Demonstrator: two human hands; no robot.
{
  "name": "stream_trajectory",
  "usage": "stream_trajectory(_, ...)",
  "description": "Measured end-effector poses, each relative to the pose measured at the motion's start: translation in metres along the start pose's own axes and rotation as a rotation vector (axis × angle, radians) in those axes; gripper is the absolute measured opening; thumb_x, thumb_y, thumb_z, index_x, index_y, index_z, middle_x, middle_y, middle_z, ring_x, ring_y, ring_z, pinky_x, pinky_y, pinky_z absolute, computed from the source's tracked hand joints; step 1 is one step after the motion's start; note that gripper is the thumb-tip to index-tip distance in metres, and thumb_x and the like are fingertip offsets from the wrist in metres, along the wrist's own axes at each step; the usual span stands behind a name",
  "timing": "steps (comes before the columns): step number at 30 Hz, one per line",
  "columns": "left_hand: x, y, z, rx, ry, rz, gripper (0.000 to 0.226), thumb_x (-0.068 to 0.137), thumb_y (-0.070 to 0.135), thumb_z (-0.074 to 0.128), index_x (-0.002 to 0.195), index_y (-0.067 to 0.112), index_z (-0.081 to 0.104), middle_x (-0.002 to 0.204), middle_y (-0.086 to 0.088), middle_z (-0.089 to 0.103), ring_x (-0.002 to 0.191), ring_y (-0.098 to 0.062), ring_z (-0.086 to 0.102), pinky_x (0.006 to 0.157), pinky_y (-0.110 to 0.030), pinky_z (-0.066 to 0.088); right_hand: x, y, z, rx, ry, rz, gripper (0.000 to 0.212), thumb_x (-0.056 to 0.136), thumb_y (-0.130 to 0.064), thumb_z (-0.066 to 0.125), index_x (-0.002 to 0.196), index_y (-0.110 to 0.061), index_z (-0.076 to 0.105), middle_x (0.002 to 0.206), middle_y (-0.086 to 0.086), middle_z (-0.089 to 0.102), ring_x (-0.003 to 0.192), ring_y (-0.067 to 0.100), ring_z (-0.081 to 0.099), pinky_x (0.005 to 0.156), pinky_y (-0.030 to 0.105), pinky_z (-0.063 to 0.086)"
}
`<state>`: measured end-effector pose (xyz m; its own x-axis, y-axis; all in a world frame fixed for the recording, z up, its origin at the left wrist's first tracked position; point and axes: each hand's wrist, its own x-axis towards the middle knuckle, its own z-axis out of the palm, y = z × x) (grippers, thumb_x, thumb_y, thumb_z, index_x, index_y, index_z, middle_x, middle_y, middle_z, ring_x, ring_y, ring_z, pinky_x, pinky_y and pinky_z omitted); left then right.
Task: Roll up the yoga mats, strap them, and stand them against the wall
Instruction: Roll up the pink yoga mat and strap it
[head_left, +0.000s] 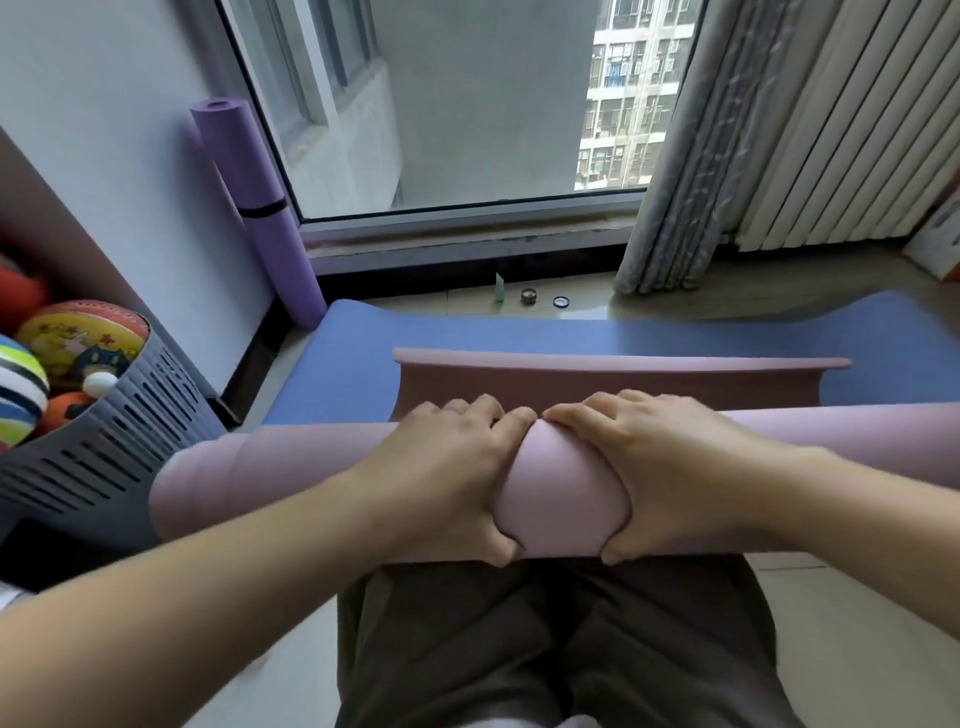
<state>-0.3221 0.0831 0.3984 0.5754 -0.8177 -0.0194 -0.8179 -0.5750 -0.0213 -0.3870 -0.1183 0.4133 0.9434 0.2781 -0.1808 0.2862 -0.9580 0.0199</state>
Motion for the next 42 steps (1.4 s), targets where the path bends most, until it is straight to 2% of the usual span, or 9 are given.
stream_trajectory(9,-0.022,0.028,0.005,-0.096,-0.228,0.046,0.092,0.063,0.068,0.065,0.139,0.036,0.024,0.114,0.006,0.047,0.103,-0.020,0.051,0.087,-0.035,0.046,-0.035,-0.018,0.012,0.056,-0.192,-0.046,0.110,0.062,-0.074,0.061,0.149,-0.037,0.005,0.143,-0.015,0.036,0.124,0.011,0.042,0.097,0.031,0.043)
stream_trajectory(13,-0.007,0.001,0.008,-0.368,-0.431,-0.045,0.092,0.055,0.069,0.069,0.134,0.053,0.024,0.109,0.020,0.044,0.104,-0.009,0.050,0.089,-0.033,0.048,-0.043,-0.023,0.017,-0.063,0.071,-0.110,0.076,0.061,-0.063,0.051,0.126,-0.024,0.053,0.111,-0.005,0.064,0.090,0.019,0.061,0.069,0.035,0.055)
stream_trajectory(16,0.005,-0.007,0.006,-0.351,-0.531,-0.009,0.105,0.058,0.071,0.071,0.144,0.049,0.015,0.128,0.020,0.033,0.122,-0.008,0.038,0.099,-0.037,0.044,-0.046,-0.033,0.016,-0.067,0.038,-0.078,0.054,0.061,-0.054,0.059,0.106,-0.025,0.057,0.100,-0.005,0.062,0.080,0.020,0.056,0.062,0.035,0.053)
stream_trajectory(19,0.013,-0.004,0.000,-0.123,-0.446,0.066,0.100,0.065,0.072,0.066,0.147,0.041,0.018,0.144,0.011,0.017,0.131,-0.017,0.026,0.103,-0.036,0.038,-0.037,-0.031,0.011,-0.043,-0.011,-0.090,0.054,0.077,-0.051,0.055,0.125,-0.028,0.042,0.123,-0.009,0.049,0.103,0.020,0.048,0.084,0.036,0.047)
stream_trajectory(26,0.003,0.013,-0.006,-0.028,-0.151,0.037,0.049,0.095,0.040,0.049,0.140,0.041,0.029,0.128,0.004,0.036,0.111,-0.020,0.041,0.085,-0.032,0.038,0.003,-0.002,-0.001,0.167,-0.144,0.010,0.074,0.074,-0.048,0.060,0.143,-0.033,0.037,0.120,-0.009,0.041,0.101,0.017,0.054,0.087,0.029,0.046)
stream_trajectory(30,-0.003,0.030,0.003,0.144,-0.139,0.006,0.070,0.096,0.044,0.043,0.151,0.026,0.004,0.136,-0.007,0.034,0.127,-0.028,0.036,0.114,-0.049,0.017,0.009,0.004,-0.001,0.220,-0.092,0.080,0.066,0.074,-0.044,0.064,0.135,-0.028,0.043,0.116,-0.010,0.051,0.106,0.012,0.052,0.089,0.026,0.044)
stream_trajectory(33,-0.006,0.037,0.017,0.237,-0.194,-0.018,0.096,0.091,0.055,0.048,0.150,0.016,-0.018,0.157,-0.019,0.005,0.144,-0.035,0.010,0.113,-0.060,-0.001,-0.005,-0.013,0.014,0.009,0.205,0.066,0.034,0.070,-0.038,0.063,0.098,-0.020,0.056,0.091,-0.003,0.060,0.088,0.023,0.056,0.070,0.036,0.050)
stream_trajectory(38,0.016,0.020,0.039,0.168,-0.130,-0.105,0.111,0.083,0.057,0.058,0.147,0.019,-0.025,0.156,-0.018,0.005,0.144,-0.038,0.011,0.112,-0.060,0.008,-0.004,-0.013,0.064,-0.177,0.162,0.176,0.120,0.030,-0.061,0.080,0.132,-0.006,0.048,0.129,0.019,0.056,0.112,0.040,0.055,0.083,0.059,0.050)
stream_trajectory(42,0.031,-0.001,0.028,0.055,-0.056,-0.041,0.108,0.065,0.060,0.064,0.142,0.037,-0.009,0.136,-0.006,0.037,0.120,-0.027,0.042,0.102,-0.045,0.034,0.008,0.008,0.053,-0.107,0.209,0.159,0.107,0.043,-0.054,0.075,0.136,-0.019,0.036,0.122,0.011,0.056,0.104,0.036,0.054,0.088,0.050,0.047)
